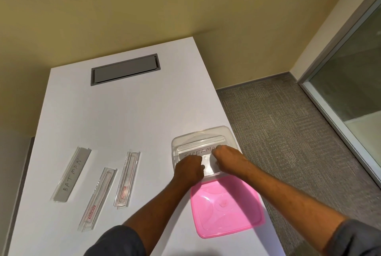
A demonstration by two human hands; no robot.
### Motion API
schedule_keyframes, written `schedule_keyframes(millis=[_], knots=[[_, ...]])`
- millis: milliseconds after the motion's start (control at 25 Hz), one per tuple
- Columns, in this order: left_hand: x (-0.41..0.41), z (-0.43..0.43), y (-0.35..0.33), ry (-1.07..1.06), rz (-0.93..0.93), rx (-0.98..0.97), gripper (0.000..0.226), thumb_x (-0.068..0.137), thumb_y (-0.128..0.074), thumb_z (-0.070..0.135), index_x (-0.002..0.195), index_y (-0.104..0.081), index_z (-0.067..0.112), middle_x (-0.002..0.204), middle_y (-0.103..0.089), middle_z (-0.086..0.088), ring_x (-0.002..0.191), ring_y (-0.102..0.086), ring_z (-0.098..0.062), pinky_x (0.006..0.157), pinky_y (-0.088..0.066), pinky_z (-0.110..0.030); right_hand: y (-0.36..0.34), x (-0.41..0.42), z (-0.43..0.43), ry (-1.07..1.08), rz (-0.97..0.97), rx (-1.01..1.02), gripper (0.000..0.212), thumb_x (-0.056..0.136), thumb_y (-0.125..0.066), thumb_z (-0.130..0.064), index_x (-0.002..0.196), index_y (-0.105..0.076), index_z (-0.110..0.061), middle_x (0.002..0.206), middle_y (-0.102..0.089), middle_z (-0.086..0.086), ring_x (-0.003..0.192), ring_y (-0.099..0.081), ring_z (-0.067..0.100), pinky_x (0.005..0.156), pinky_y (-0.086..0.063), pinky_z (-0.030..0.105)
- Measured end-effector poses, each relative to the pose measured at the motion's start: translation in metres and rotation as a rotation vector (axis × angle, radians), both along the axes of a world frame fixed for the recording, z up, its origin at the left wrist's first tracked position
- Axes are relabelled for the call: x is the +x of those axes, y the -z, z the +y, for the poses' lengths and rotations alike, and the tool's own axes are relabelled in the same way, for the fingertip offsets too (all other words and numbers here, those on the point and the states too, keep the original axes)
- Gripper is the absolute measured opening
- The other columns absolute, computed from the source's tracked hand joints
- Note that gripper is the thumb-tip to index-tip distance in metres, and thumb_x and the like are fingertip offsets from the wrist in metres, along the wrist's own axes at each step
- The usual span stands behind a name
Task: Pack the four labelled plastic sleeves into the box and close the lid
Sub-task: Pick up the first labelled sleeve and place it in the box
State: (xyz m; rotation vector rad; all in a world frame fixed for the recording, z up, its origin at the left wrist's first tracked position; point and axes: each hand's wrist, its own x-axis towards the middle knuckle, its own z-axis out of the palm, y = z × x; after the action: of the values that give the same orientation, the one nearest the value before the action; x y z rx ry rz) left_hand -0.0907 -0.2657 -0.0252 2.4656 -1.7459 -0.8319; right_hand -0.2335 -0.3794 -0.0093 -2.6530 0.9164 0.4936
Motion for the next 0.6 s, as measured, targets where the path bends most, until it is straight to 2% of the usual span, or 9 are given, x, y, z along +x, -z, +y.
schedule_keyframes(millis=[160, 280, 480, 600], knots=[[0.001, 0.002, -0.003, -0.029, 0.026, -0.029, 0.028, 0.104, -0.059, 0.034, 0.119, -0.074, 0.015, 0.126, -0.077, -0.010, 0.117, -0.071, -0.031, 0.099, -0.061, -0.045, -0.001, -0.002, 0.003, 0.039, -0.019, 0.007, 0.021, 0.100, -0.070, -0.012, 0.120, -0.069, -0.005, 0.119, -0.072, 0.013, 0.108, -0.072, 0.028, 0.093, -0.063, 0.041], [0.003, 0.011, -0.020, -0.127, 0.064, -0.159, 0.034, 0.105, -0.057, 0.034, 0.132, -0.074, 0.022, 0.135, -0.076, -0.004, 0.124, -0.070, -0.028, 0.102, -0.058, -0.041, -0.012, -0.002, 0.006, 0.072, -0.076, 0.002, 0.022, 0.101, -0.071, -0.022, 0.117, -0.069, -0.007, 0.118, -0.072, 0.012, 0.109, -0.072, 0.031, 0.088, -0.062, 0.043], [0.019, 0.052, -0.059, -0.404, 0.183, -0.438, 0.027, 0.104, -0.059, 0.026, 0.119, -0.081, 0.025, 0.115, -0.083, 0.003, 0.104, -0.076, -0.021, 0.088, -0.062, -0.038, -0.044, 0.013, 0.034, 0.202, -0.303, 0.022, 0.026, 0.101, -0.070, -0.032, 0.119, -0.073, -0.013, 0.117, -0.076, 0.008, 0.109, -0.072, 0.030, 0.087, -0.060, 0.042], [0.040, 0.097, -0.070, -0.547, 0.291, -0.492, 0.022, 0.102, -0.062, 0.019, 0.111, -0.083, 0.022, 0.102, -0.084, 0.006, 0.094, -0.077, -0.014, 0.085, -0.063, -0.039, -0.061, 0.034, 0.077, 0.256, -0.465, 0.103, 0.025, 0.101, -0.070, -0.032, 0.120, -0.076, -0.016, 0.118, -0.078, 0.003, 0.110, -0.071, 0.025, 0.091, -0.057, 0.039]])
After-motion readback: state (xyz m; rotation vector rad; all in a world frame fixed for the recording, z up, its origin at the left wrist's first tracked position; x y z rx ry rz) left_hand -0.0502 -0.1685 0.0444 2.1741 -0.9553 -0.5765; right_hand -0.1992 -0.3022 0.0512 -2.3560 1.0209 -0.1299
